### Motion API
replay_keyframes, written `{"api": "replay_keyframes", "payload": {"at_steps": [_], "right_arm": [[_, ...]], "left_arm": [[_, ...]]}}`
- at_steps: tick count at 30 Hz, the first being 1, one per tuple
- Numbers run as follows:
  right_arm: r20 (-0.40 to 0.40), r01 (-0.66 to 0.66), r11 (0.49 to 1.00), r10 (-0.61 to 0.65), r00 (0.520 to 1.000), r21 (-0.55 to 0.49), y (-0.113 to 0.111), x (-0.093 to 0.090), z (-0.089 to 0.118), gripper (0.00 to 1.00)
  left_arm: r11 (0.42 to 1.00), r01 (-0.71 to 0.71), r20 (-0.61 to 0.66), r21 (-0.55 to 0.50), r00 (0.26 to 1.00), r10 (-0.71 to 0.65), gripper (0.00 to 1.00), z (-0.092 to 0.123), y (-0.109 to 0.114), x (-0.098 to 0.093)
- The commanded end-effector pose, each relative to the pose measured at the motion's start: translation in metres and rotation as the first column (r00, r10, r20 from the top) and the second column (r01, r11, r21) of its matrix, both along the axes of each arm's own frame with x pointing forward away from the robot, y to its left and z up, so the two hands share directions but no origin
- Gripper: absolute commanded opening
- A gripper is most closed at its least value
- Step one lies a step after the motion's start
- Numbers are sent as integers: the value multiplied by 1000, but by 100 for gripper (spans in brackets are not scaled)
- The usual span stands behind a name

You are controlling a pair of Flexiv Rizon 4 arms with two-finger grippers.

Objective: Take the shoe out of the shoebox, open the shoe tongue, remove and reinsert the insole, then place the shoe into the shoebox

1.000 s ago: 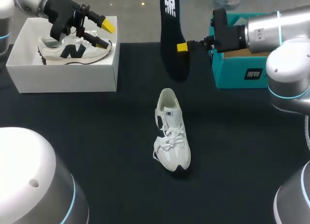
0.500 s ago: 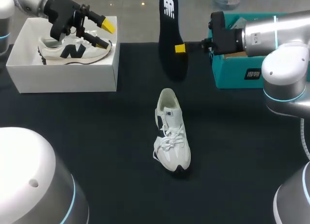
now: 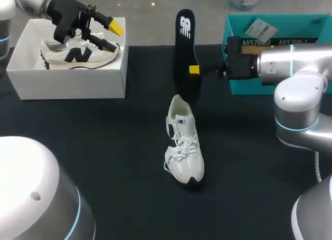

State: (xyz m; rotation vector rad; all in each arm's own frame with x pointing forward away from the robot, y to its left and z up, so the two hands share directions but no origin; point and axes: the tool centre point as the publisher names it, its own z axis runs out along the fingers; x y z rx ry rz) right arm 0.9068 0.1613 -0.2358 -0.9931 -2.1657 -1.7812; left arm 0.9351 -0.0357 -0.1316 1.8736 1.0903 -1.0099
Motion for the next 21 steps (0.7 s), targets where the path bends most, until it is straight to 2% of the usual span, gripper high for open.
{"api": "replay_keyframes", "payload": {"at_steps": [1, 8, 15, 21], "right_arm": [[-14, 15, 1000, -15, 1000, 8, -8, -15, -6, 0], [-54, 25, 999, -22, 998, 42, -14, -23, -28, 0], [-97, 21, 998, -15, 995, 56, -7, -29, -45, 0], [-94, 22, 998, -17, 995, 58, -4, -30, -41, 0]], "left_arm": [[1000, 1, 1, 3, 1000, -1, 100, 0, 0, 0], [1000, 1, 1, 3, 1000, -1, 100, 0, 0, 0], [1000, 1, 1, 3, 1000, -1, 100, 0, 0, 0], [1000, 1, 1, 3, 1000, -1, 100, 0, 0, 0]]}}
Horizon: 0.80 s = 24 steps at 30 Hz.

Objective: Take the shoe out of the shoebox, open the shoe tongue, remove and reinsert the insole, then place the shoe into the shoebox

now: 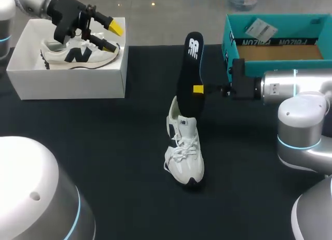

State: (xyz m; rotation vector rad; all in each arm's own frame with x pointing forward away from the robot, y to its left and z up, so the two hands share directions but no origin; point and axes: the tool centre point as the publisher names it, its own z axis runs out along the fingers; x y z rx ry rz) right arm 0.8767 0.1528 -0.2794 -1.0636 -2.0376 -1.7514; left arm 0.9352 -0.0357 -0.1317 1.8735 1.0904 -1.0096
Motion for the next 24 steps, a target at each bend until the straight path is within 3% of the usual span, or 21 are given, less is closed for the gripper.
{"api": "replay_keyframes", "payload": {"at_steps": [1, 8, 12, 24], "right_arm": [[16, 6, 1000, -6, 1000, 2, 4, 3, 6, 0], [73, -14, 1000, 15, 997, -16, -12, 31, 33, 0], [80, -28, 999, 29, 996, -19, -21, 40, 31, 0], [-9, -59, 998, 59, 998, 9, -5, 17, -4, 0]], "left_arm": [[1000, 1, 1, 3, 1000, -1, 100, 0, 0, 0], [1000, 1, 1, 3, 1000, -1, 100, 0, 0, 0], [1000, 1, 1, 3, 1000, -1, 100, 0, 0, 0], [1000, 1, 1, 3, 1000, -1, 100, 0, 0, 0]]}}
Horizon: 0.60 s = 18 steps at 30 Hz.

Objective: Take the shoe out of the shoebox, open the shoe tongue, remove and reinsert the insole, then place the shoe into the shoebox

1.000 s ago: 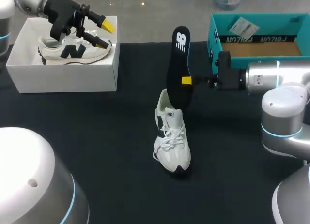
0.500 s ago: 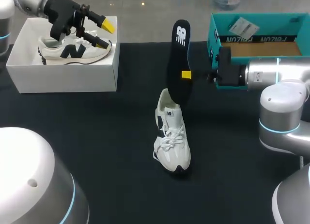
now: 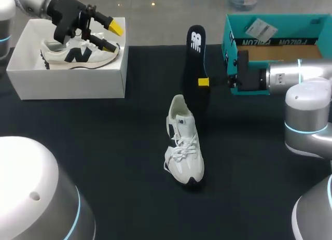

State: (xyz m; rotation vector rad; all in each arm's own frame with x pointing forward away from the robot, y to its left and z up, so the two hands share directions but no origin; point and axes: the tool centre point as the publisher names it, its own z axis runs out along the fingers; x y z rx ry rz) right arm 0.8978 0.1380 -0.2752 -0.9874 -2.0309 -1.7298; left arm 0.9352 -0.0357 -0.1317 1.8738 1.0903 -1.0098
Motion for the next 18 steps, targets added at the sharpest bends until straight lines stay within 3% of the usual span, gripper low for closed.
{"api": "replay_keyframes", "payload": {"at_steps": [1, 6, 13, 18], "right_arm": [[-8, 4, 1000, -4, 1000, -2, 12, -6, -8, 0], [-6, 9, 1000, -9, 1000, -9, 11, -9, -2, 0], [60, 4, 1000, -3, 998, -26, 2, 13, 18, 0], [66, -4, 1000, 5, 998, -25, 4, 20, 11, 0]], "left_arm": [[1000, 1, 1, 3, 1000, -1, 100, 0, 0, 0], [1000, 1, 1, 3, 1000, -1, 100, 0, 0, 0], [1000, 1, 1, 3, 1000, -1, 100, 0, 0, 0], [1000, 1, 1, 3, 1000, -1, 100, 0, 0, 0]]}}
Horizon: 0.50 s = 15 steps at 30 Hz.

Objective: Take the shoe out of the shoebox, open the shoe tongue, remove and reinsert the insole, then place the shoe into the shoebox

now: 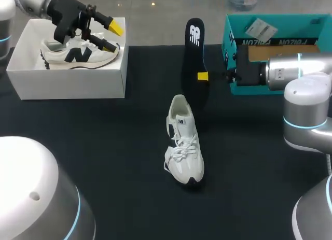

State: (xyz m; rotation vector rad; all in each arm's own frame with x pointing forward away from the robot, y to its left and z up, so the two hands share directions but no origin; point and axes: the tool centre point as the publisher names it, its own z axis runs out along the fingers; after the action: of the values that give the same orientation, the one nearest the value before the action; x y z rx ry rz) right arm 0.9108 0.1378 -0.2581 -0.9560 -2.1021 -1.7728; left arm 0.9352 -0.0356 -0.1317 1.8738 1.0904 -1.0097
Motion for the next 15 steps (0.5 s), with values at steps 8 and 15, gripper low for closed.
{"api": "replay_keyframes", "payload": {"at_steps": [8, 15], "right_arm": [[-65, -11, 999, 13, 998, 36, 16, -14, -30, 0], [-83, -6, 999, 9, 997, 36, 19, -26, -28, 0]], "left_arm": [[1000, 1, 1, 3, 1000, -1, 100, 0, 0, 0], [1000, 1, 1, 3, 1000, -1, 100, 0, 0, 0]]}}
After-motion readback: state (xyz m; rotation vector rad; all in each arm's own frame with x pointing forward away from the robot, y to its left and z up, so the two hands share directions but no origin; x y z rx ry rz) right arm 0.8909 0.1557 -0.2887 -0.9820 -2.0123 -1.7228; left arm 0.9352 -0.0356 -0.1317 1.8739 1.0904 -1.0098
